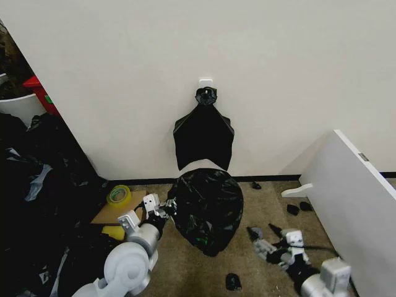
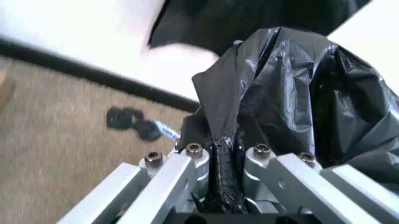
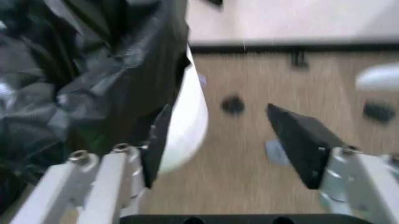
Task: Place the garbage bag over the trash bin.
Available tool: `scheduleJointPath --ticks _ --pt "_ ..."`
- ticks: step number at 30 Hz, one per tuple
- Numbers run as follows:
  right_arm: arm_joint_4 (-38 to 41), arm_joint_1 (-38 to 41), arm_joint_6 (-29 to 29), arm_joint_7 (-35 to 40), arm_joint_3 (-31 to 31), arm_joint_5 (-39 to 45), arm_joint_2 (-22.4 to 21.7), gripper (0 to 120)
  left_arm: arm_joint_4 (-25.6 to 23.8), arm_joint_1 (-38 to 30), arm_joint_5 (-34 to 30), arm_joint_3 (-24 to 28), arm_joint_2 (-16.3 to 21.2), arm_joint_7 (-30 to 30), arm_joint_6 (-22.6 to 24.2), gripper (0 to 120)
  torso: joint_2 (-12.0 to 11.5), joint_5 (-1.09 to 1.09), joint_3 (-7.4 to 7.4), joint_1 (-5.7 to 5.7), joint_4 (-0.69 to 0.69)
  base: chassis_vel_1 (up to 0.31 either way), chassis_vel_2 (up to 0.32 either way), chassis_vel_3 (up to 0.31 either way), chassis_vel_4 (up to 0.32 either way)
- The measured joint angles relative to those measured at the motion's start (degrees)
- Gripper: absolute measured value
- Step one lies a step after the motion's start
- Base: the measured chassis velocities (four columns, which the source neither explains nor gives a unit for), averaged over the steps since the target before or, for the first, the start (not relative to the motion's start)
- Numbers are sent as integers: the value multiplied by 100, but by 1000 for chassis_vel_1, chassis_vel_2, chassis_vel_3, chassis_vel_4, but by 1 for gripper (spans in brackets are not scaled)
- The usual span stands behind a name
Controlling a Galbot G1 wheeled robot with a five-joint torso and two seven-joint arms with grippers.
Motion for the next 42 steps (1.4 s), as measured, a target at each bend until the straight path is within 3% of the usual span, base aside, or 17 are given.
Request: scheduleJointPath --ticks 4,13,15,23,25,31,42 --pt "6 715 -692 595 -240 1210 -360 38 27 34 850 171 -34 304 -165 4 0 -2 0 0 5 0 0 0 0" --pt "0 1195 -732 588 -318 1670 -730 10 354 -149 1885 739 -16 657 -389 4 0 -3 0 0 0 0 0 0 0" --pt "-6 1639 -831 548 -339 1807 -826 0 443 -162 2089 848 -48 696 -435 4 0 -2 0 1 2 0 0 0 0" --pt "-16 2046 -905 492 -720 1921 -941 0 639 -377 2262 1172 -221 687 -447 4 0 -3 0 1 -1 0 0 0 0" --pt "-64 2308 -905 635 -1109 1936 -858 0 709 -450 2462 1324 -309 676 -447 4 0 -4 0 1 -2 0 0 0 0" --pt "-791 3122 -905 1191 -2193 2038 -659 0 836 -487 3058 1603 -487 667 -507 4 0 -2 0 0 2 0 0 0 0" --pt "-2020 3848 -905 1733 -3087 1823 -270 0 717 -445 3125 1576 -359 721 -550 4 0 -3 0 0 1 0 0 0 0"
